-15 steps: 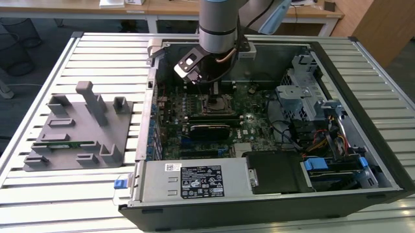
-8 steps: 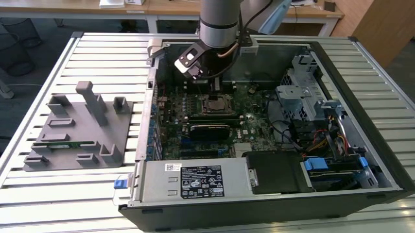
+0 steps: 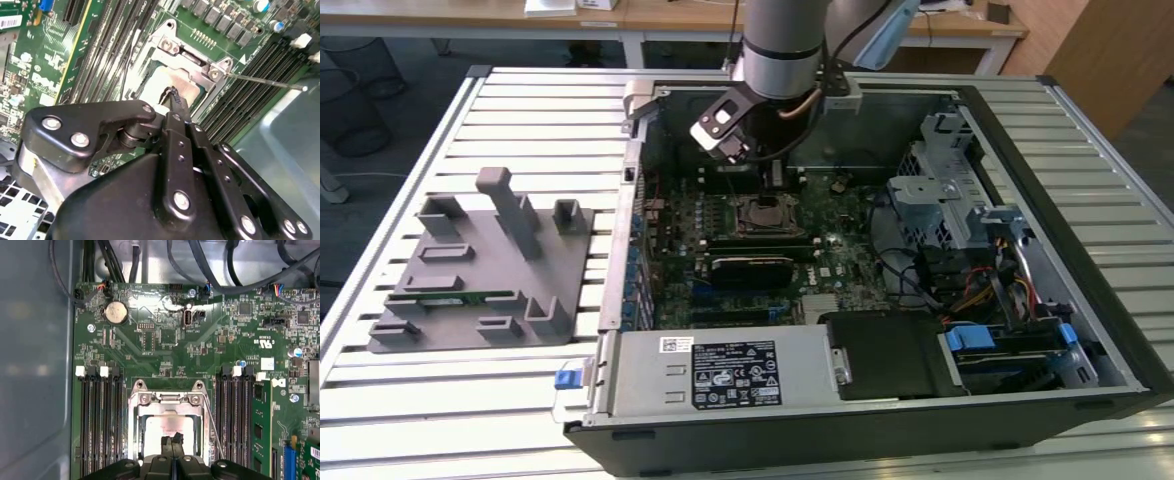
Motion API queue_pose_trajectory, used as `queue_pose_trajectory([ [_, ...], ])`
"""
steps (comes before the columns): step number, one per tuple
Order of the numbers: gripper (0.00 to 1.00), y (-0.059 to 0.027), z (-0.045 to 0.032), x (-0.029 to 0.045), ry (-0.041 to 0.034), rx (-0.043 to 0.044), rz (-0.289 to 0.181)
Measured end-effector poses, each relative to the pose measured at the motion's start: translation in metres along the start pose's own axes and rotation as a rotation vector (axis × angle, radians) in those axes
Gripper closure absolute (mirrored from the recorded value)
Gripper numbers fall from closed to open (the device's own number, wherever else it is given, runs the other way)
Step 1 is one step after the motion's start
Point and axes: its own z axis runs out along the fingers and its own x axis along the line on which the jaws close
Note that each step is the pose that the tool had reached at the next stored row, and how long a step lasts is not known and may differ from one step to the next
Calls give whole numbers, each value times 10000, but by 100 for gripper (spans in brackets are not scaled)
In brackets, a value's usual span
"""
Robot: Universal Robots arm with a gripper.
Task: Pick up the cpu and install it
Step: 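Close the cpu cover, then install the first cpu locking lever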
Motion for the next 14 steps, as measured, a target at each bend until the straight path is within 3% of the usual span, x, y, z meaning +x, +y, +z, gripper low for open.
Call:
queue_pose_trajectory([
  [14,89,20,-26,0,5,-1,0],
])
